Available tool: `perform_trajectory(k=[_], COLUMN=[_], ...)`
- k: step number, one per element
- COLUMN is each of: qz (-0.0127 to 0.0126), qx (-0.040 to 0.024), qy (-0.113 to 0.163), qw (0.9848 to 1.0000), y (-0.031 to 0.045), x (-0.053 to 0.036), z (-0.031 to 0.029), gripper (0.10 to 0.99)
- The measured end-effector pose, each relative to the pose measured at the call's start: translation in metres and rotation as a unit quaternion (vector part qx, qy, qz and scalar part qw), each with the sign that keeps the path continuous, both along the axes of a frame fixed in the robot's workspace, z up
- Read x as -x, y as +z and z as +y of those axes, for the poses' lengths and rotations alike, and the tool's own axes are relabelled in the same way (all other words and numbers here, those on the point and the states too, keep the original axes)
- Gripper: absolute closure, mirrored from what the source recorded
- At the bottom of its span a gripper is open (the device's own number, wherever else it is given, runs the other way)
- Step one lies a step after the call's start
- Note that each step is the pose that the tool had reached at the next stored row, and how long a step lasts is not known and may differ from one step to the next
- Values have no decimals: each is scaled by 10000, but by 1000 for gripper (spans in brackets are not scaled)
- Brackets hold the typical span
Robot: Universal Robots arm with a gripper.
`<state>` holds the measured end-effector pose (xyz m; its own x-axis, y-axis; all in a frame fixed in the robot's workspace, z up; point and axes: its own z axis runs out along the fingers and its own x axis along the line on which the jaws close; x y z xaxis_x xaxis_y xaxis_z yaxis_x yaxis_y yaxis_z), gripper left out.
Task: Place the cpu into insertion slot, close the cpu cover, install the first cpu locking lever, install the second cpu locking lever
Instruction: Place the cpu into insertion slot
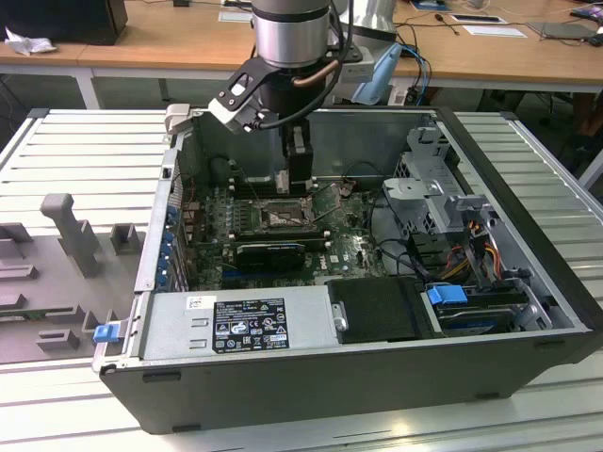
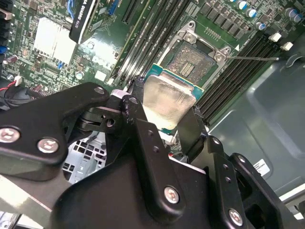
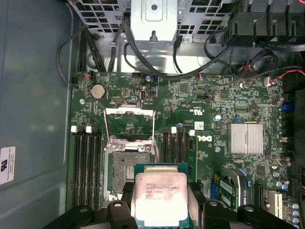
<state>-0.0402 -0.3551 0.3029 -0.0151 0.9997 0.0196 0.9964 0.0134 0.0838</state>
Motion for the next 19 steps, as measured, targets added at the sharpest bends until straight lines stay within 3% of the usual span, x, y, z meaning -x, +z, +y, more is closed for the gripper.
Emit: perform_trajectory(k=[5,13,16,19], qz=[14,41,50,50], qx=[0,0,0,-5], qy=[0,0,0,1], qw=[10000,10000,10000,10000], y=[-43,-104,-213,-309], x=[4,7,6,12], z=[52,84,129,129], gripper=[561,561,561,561])
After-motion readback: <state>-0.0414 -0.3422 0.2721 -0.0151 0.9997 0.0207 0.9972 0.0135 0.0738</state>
